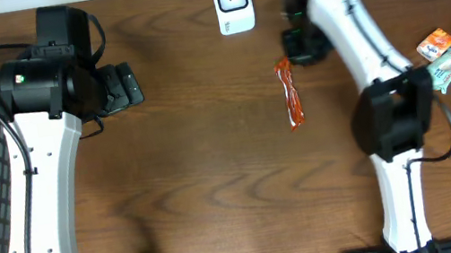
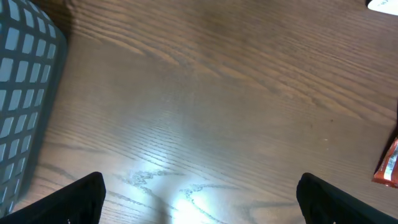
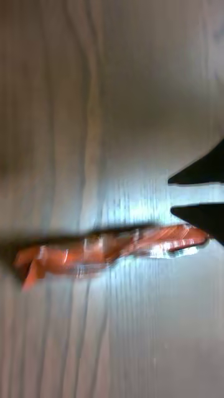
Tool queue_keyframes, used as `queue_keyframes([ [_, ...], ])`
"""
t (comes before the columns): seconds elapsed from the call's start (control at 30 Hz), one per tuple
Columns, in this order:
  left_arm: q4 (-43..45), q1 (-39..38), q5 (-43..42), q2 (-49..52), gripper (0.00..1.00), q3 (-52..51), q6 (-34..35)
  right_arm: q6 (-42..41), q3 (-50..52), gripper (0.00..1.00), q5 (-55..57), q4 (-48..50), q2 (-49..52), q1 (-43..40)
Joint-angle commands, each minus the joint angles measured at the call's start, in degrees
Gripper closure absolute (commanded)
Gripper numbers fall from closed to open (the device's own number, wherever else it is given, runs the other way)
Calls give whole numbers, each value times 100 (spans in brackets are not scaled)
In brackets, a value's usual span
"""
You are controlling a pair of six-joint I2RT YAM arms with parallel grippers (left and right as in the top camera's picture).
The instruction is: Scan the item barcode
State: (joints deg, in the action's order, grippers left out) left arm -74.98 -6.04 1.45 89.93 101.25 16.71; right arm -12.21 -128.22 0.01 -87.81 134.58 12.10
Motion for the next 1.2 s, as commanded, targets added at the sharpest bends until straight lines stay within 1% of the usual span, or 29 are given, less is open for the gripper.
queue_keyframes([
  [0.0,-22,20,7,39,2,-9,48,267,560,99,-1241,131,-31,-138],
  [0.1,-22,20,4,39,2,-9,48,264,1056,99,-1569,527,-31,-199],
  [0.33,-22,20,4,39,2,-9,48,136,1788,99,-1648,1298,-31,20],
  [0.5,-22,20,4,39,2,-9,48,133,1746,99,-1888,1388,-55,184],
  [0.7,-22,20,7,39,2,-9,48,133,1440,99,-2420,1399,-66,275],
  [0.77,-22,20,4,39,2,-9,48,131,1375,98,-2522,1554,-66,345],
  [0.83,-22,20,4,39,2,-9,48,131,1377,97,-2492,1692,-66,404],
  [0.97,-22,20,4,39,2,-9,48,74,1377,92,-2452,1943,-63,468],
  [1.17,-22,20,4,39,2,-9,48,-256,1377,91,-2455,2352,-63,584],
])
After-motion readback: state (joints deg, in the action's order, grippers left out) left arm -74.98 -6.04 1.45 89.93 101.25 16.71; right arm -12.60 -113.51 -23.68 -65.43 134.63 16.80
